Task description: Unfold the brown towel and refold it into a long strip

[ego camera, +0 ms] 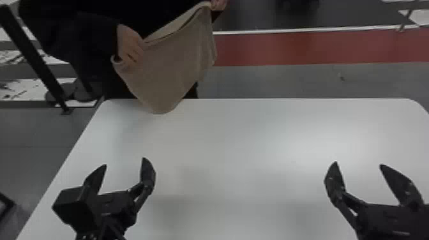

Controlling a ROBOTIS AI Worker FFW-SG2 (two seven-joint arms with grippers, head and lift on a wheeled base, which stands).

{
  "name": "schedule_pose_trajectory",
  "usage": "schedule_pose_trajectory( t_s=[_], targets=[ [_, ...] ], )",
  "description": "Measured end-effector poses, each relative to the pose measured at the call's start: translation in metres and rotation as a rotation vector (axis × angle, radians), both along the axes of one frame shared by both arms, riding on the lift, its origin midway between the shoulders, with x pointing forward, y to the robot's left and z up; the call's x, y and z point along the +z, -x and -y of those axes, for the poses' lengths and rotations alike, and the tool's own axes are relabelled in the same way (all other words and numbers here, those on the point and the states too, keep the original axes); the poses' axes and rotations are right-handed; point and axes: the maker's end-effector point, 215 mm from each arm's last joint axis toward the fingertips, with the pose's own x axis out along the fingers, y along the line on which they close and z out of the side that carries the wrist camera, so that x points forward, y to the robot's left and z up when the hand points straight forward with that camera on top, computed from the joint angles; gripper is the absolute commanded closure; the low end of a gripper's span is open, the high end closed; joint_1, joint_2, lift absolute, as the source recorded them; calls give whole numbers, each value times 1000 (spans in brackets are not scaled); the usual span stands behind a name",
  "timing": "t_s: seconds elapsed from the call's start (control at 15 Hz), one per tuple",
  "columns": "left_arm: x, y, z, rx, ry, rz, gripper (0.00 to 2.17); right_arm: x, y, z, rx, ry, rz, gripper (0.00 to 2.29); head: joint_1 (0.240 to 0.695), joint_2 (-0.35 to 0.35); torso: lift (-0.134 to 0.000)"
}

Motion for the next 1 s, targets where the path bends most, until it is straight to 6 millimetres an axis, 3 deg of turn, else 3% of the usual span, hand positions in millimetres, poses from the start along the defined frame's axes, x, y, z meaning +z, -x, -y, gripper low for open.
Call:
schedule_pose_trajectory(
  t_s=[1.0],
  targets=[
    [-2, 6, 0, -1, -1, -12, 66, 2, 3, -1, 1, -5, 2, 144, 695, 107, -123]
  ],
)
